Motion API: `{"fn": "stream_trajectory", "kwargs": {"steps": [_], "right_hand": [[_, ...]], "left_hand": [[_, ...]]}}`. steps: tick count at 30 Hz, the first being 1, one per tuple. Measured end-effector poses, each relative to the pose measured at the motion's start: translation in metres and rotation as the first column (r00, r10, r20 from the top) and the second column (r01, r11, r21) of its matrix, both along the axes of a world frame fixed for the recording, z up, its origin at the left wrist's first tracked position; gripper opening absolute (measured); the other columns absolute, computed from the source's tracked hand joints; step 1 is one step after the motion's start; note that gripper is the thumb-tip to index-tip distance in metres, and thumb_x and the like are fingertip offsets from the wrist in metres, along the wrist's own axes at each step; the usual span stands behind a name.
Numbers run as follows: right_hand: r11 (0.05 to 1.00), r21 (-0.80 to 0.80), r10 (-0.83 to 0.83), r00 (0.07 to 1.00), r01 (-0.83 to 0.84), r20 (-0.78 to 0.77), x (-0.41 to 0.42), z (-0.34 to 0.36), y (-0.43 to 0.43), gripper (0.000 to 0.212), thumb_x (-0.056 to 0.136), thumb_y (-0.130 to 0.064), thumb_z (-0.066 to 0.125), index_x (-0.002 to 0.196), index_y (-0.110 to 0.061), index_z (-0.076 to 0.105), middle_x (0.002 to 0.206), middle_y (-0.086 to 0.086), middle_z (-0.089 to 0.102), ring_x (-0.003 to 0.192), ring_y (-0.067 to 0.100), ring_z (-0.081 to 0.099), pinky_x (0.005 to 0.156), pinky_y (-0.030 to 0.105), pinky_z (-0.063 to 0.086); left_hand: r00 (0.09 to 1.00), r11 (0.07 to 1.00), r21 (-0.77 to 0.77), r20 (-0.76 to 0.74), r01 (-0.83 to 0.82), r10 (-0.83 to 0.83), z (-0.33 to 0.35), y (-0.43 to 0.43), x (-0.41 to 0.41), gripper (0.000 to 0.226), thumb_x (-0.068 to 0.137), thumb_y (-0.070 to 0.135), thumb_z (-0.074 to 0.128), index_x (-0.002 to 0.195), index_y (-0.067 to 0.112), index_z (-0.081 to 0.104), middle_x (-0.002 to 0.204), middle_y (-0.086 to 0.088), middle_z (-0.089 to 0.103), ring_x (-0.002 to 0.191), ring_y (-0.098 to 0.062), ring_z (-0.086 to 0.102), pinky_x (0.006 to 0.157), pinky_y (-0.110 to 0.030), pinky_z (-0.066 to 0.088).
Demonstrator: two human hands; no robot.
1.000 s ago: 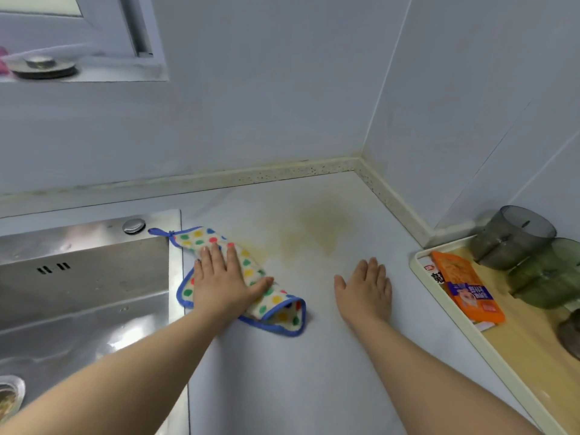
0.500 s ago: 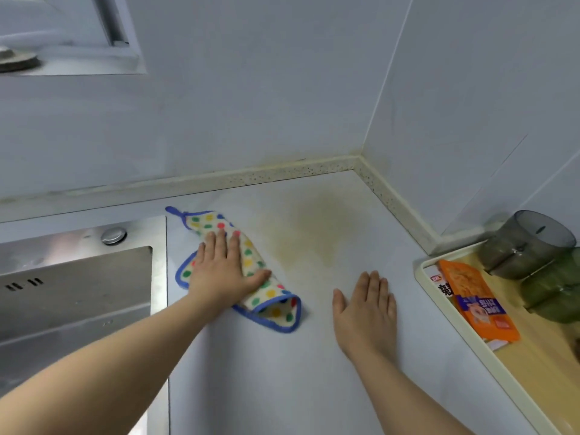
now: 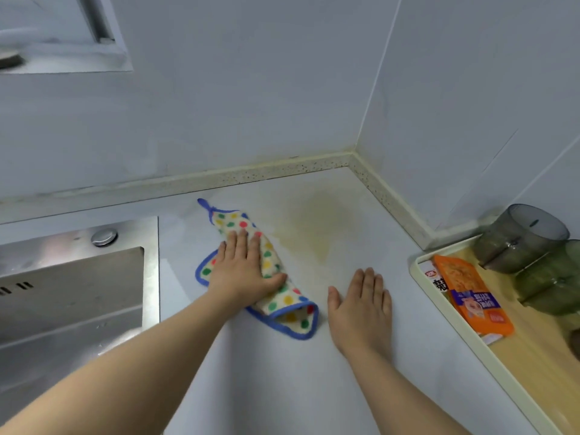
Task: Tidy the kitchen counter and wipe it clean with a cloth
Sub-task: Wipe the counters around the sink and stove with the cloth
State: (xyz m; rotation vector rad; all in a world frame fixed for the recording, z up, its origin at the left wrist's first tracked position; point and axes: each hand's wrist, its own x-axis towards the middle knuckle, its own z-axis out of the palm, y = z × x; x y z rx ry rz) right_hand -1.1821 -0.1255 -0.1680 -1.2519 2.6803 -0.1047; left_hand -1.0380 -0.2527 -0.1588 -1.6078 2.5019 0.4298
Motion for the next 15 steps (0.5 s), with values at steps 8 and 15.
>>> {"fn": "stream_trajectory", "kwargs": {"steps": [8, 15], "right_hand": [[1.000, -0.028, 0.000, 1.000, 0.000, 0.000, 0.001, 0.000, 0.001, 0.068, 0.099, -0.047, 0.018, 0.150, -0.006, 0.001, 0.160, 0.009, -0.001, 0.148, 0.021, -0.002, 0.119, 0.034, -0.003], [0.998, -0.065, 0.016, 1.000, -0.016, 0.007, -0.003, -0.005, 0.000, 0.068, 0.099, -0.048, 0.017, 0.151, -0.006, 0.000, 0.160, 0.009, -0.002, 0.148, 0.022, -0.003, 0.119, 0.035, -0.003]], "left_hand": [[0.989, 0.989, 0.018, 0.019, 0.148, -0.148, -0.002, 0.025, -0.022, 0.102, 0.070, 0.073, 0.027, 0.150, 0.022, -0.012, 0.157, -0.005, -0.019, 0.145, -0.021, -0.019, 0.118, -0.042, -0.011], [1.000, 0.996, 0.086, 0.010, 0.020, -0.021, 0.013, -0.019, -0.022, 0.093, 0.086, 0.067, 0.037, 0.151, 0.014, -0.005, 0.158, -0.009, -0.014, 0.146, -0.026, -0.015, 0.118, -0.045, -0.006]]}}
